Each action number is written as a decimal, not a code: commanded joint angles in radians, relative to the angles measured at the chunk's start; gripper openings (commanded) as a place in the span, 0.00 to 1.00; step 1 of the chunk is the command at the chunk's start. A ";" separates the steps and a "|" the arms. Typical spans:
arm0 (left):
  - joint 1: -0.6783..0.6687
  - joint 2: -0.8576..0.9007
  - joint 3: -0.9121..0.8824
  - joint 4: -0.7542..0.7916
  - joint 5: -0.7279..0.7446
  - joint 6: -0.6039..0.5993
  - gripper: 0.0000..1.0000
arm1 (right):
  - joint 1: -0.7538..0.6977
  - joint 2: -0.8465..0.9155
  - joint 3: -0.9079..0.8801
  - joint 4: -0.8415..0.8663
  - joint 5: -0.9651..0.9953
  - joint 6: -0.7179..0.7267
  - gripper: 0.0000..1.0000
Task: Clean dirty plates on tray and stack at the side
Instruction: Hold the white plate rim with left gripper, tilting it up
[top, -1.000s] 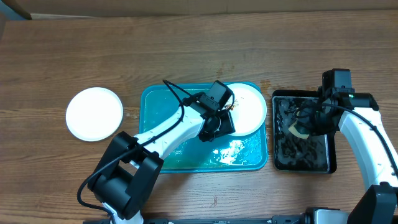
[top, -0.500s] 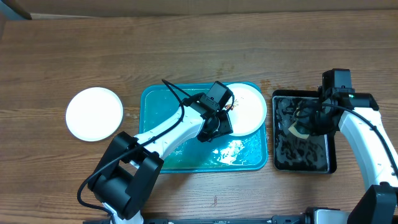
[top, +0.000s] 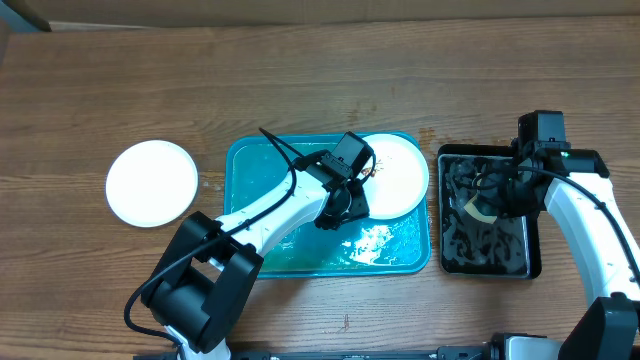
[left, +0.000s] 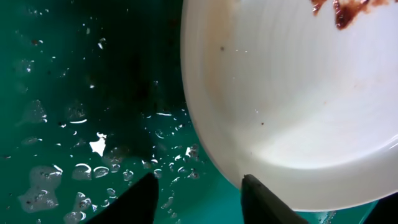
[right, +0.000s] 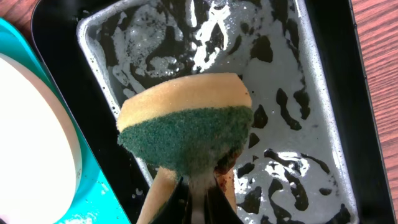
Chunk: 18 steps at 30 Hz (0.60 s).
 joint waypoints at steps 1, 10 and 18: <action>-0.004 0.024 0.010 -0.011 -0.018 -0.010 0.45 | 0.000 -0.009 0.013 0.005 0.007 0.003 0.04; -0.003 0.024 -0.017 -0.012 -0.027 -0.010 0.36 | 0.000 -0.009 0.013 0.005 0.007 0.003 0.04; 0.006 0.024 -0.031 0.001 -0.036 -0.023 0.36 | 0.000 -0.009 0.013 0.004 0.007 0.003 0.04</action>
